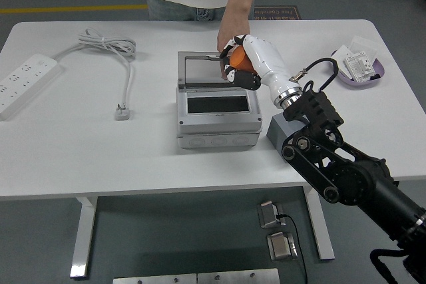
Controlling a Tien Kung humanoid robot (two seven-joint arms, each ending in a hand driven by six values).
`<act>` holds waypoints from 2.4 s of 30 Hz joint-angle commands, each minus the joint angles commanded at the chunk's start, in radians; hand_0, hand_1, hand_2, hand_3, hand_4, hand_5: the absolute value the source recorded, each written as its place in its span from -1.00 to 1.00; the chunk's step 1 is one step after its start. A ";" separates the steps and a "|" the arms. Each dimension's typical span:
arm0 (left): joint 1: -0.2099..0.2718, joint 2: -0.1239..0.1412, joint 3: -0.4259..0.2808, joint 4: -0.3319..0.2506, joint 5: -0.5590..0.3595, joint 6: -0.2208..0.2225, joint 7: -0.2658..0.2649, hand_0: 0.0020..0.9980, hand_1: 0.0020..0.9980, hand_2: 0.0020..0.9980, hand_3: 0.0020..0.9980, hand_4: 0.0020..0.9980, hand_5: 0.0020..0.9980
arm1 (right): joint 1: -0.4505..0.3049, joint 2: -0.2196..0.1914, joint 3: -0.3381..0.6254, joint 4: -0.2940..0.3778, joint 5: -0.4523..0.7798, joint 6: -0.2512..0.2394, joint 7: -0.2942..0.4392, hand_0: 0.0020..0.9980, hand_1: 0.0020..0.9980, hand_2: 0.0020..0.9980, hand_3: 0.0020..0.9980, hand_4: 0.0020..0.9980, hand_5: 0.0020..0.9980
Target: Fetch the battery,place it into the box,close the lid of the box
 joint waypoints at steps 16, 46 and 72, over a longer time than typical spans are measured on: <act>-0.004 -0.001 -0.009 0.000 0.016 -0.001 0.000 0.47 0.49 0.44 0.57 0.66 0.03 | 0.064 0.018 -0.147 -0.145 0.032 0.007 0.038 -0.52 -0.43 -0.32 -0.36 -1.00 -1.00; -0.017 -0.006 -0.022 0.000 0.040 0.001 -0.005 0.47 0.49 0.44 0.57 0.66 0.02 | 0.045 0.027 -0.140 -0.215 0.063 0.020 0.091 0.70 0.51 0.54 0.75 0.75 -0.17; -0.018 -0.009 -0.024 0.000 0.040 0.002 -0.005 0.47 0.49 0.44 0.57 0.66 0.02 | 0.038 -0.063 0.031 0.037 0.200 0.108 0.028 0.72 0.48 0.53 0.75 0.84 -0.04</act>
